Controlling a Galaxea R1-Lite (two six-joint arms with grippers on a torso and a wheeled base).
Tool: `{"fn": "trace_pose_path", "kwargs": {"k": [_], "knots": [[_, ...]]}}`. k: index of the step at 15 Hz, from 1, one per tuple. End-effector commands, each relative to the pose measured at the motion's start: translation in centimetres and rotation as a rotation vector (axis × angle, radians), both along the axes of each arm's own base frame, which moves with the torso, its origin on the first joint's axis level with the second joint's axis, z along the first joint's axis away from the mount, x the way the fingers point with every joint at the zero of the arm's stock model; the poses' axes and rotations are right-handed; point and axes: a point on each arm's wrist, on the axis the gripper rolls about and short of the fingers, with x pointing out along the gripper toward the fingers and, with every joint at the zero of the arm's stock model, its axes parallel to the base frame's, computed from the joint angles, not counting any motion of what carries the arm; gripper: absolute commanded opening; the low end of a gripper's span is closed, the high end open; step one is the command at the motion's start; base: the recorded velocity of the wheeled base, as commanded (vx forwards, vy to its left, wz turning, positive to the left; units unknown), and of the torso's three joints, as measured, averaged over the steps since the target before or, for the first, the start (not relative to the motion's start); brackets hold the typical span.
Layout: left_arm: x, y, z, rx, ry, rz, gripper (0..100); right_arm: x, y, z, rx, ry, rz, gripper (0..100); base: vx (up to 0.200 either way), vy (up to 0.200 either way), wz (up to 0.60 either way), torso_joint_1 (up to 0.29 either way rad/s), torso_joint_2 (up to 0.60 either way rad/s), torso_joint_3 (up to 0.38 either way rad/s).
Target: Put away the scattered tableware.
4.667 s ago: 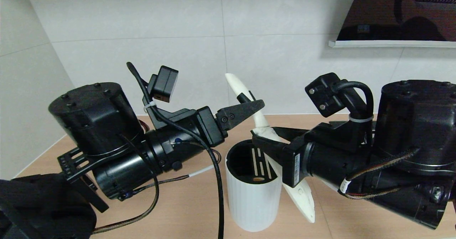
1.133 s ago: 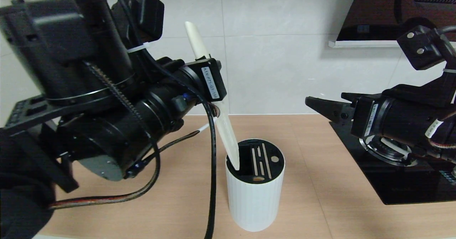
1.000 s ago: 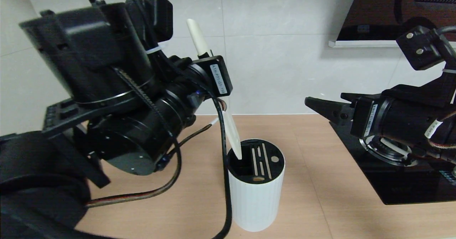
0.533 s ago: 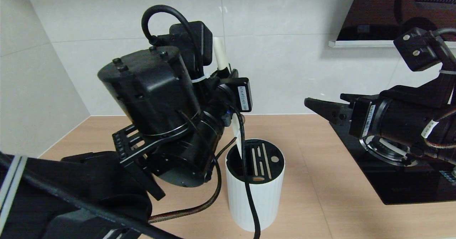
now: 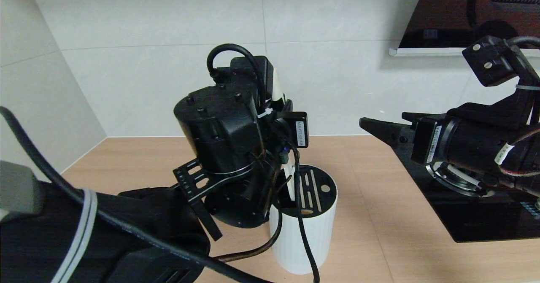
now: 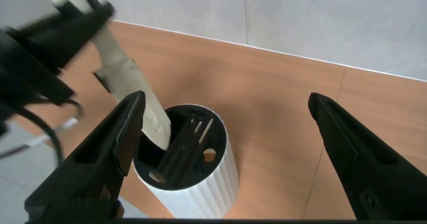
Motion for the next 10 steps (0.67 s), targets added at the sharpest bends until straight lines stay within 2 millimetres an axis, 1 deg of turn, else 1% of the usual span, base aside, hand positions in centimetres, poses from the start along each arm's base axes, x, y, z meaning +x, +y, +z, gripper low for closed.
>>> {"fn": "trace_pose_path", "kwargs": {"k": [1,4,6,9,10], "knots": [[0.4,-0.5,-1.4,0.03,0.025,0.001,0,0.0,0.0,0.0,-0.001,0.001,0.0,100,0.0,0.0,0.0,0.0,0.0,0.0],[0.3,-1.5,-3.8,0.081,0.072,-0.016,0,0.0,0.0,0.0,-0.001,0.001,0.0,100,0.0,0.0,0.0,0.0,0.0,0.0],[0.3,-2.2,-4.9,0.086,0.094,-0.028,0,0.1,0.1,-0.1,-0.004,0.004,0.0,100,0.0,0.0,0.0,0.0,0.0,0.0],[0.1,-2.1,-5.9,0.11,0.115,-0.031,0,0.1,0.1,-0.2,-0.006,0.007,0.0,100,0.0,0.0,0.0,0.0,0.0,0.0],[0.2,-2.2,-5.5,0.096,0.106,-0.028,0,0.2,0.2,-0.3,-0.008,0.009,0.0,100,0.0,0.0,0.0,0.0,0.0,0.0]]}}
